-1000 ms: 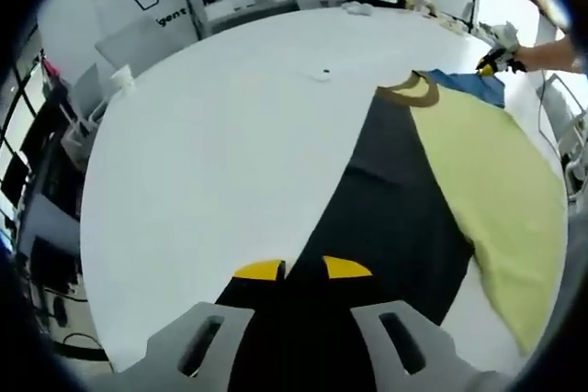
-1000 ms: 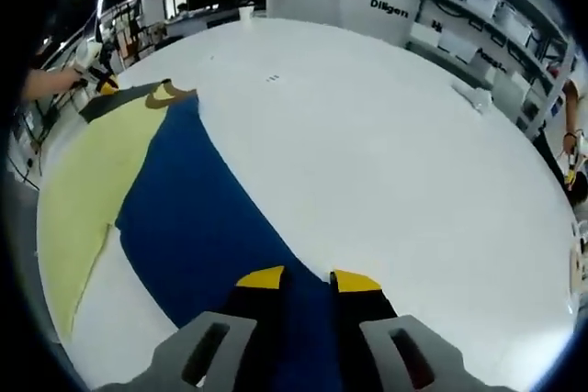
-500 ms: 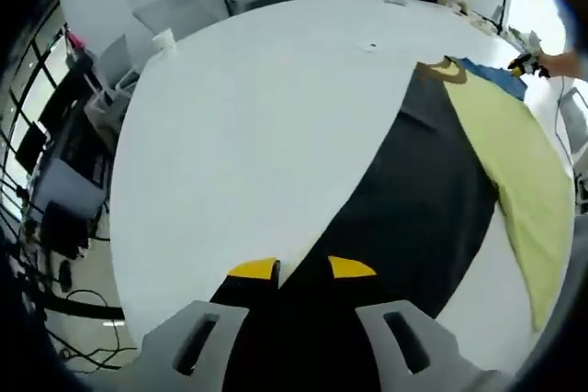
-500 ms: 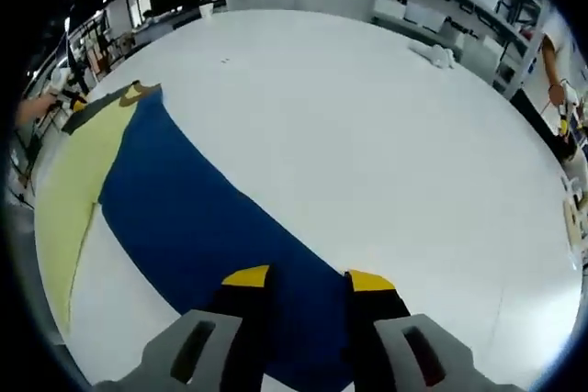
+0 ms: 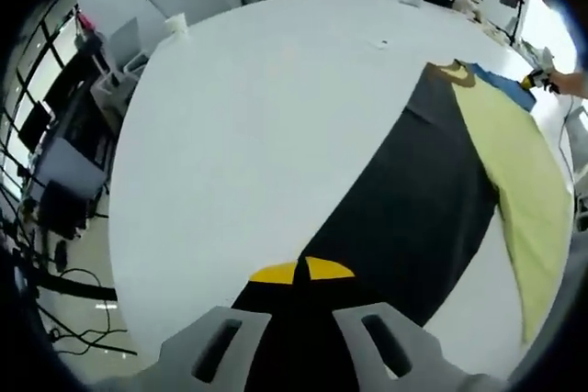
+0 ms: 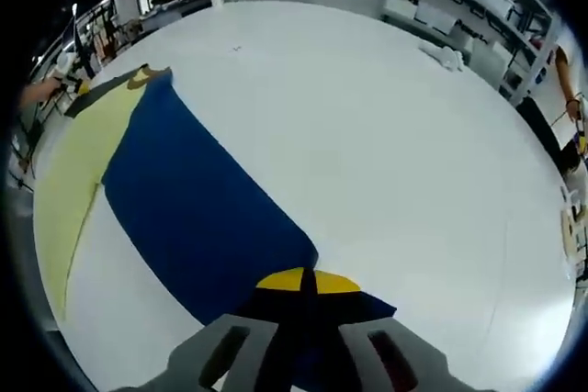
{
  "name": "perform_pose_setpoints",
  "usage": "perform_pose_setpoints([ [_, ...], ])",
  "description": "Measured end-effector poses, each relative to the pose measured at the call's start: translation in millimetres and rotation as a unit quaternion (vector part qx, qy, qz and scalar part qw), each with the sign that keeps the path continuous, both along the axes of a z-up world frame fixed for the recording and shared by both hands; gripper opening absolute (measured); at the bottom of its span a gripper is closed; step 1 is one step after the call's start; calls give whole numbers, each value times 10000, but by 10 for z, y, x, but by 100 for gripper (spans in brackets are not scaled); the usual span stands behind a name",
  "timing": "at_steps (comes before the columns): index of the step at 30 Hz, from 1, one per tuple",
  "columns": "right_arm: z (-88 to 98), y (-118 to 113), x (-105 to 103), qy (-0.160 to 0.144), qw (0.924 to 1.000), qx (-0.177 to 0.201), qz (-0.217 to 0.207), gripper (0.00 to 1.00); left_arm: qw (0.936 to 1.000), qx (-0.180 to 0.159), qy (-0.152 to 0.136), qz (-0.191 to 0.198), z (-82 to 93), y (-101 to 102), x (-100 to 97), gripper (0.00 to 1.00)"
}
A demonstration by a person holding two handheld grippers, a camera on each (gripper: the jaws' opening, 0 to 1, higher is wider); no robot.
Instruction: Fold the garment on the visible template until the final outline fits inside the template.
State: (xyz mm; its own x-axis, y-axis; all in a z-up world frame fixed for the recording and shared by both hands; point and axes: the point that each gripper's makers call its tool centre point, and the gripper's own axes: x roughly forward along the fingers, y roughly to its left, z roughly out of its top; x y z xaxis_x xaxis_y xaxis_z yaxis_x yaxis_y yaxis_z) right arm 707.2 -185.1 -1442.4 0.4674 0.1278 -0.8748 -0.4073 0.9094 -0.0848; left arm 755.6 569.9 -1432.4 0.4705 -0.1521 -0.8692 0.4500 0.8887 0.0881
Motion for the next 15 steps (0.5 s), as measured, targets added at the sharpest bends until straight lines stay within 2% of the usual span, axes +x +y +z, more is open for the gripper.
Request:
perform_pose_setpoints([
  [15, -8, -71, -246, -4, 9998, -185, -122, 0, 9997, 50, 98, 199, -9, 13, -120, 6],
])
